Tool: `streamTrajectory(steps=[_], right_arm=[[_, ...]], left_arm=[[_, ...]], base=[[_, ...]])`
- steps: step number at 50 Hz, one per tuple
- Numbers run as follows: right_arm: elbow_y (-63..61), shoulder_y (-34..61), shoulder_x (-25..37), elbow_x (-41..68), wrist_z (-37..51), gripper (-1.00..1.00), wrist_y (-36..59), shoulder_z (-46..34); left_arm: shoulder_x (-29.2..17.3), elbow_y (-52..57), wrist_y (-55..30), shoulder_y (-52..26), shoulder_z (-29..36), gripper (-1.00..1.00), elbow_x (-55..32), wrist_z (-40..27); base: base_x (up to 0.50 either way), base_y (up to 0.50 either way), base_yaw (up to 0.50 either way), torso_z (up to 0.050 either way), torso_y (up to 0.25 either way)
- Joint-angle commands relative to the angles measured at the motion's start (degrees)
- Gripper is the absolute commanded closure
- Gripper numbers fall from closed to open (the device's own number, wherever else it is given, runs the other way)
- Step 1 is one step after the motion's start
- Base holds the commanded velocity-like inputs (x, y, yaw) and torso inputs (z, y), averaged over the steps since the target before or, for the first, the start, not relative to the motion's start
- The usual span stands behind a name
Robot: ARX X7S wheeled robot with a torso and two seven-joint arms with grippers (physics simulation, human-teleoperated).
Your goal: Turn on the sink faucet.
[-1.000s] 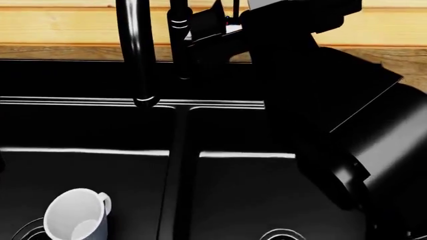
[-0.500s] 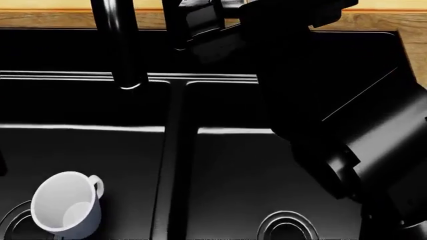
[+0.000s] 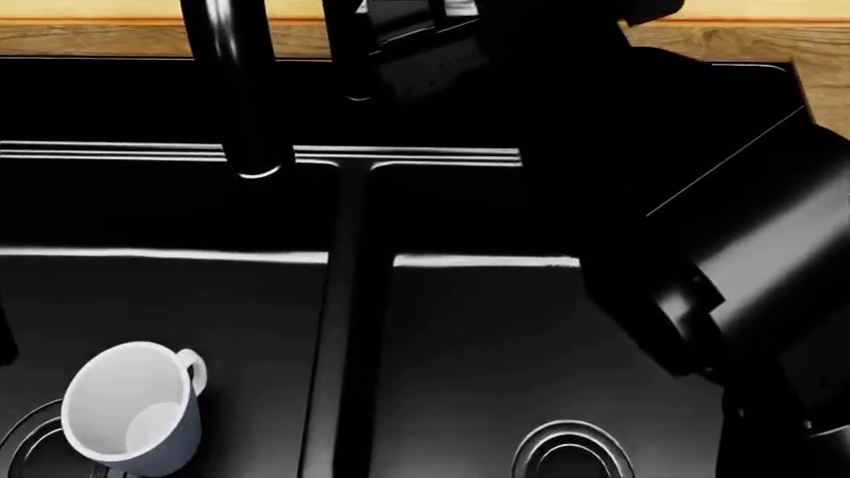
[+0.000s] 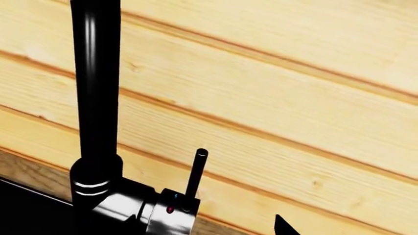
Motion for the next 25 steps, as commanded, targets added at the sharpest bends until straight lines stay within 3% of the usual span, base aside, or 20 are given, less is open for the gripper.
streamTrajectory(steps=[1, 7, 25], right_arm=[[2.71, 1.29, -0.65, -1.1, -1.21, -1.0, -1.25, -0.65], [3.88, 1.9, -1.0, -1.69, -1.78, -1.0, -1.58, -1.3], [4.68, 4.88, -2.07, -1.9, -2.44, -1.0, -1.23, -1.85]], left_arm=[[-0.05, 0.23, 0.25, 0.26, 0.1, -1.0, 0.05, 0.15], [-0.13, 0.59, -0.51, -0.42, 0.86, -1.0, 0.45, 0.0], [-1.52, 1.73, 0.87, 0.64, -0.78, -1.0, -0.88, -0.04]], base=[[0.0, 0.0, 0.0, 0.0, 0.0], [0.0, 0.0, 0.0, 0.0, 0.0], [0.0, 0.0, 0.0, 0.025, -0.094]])
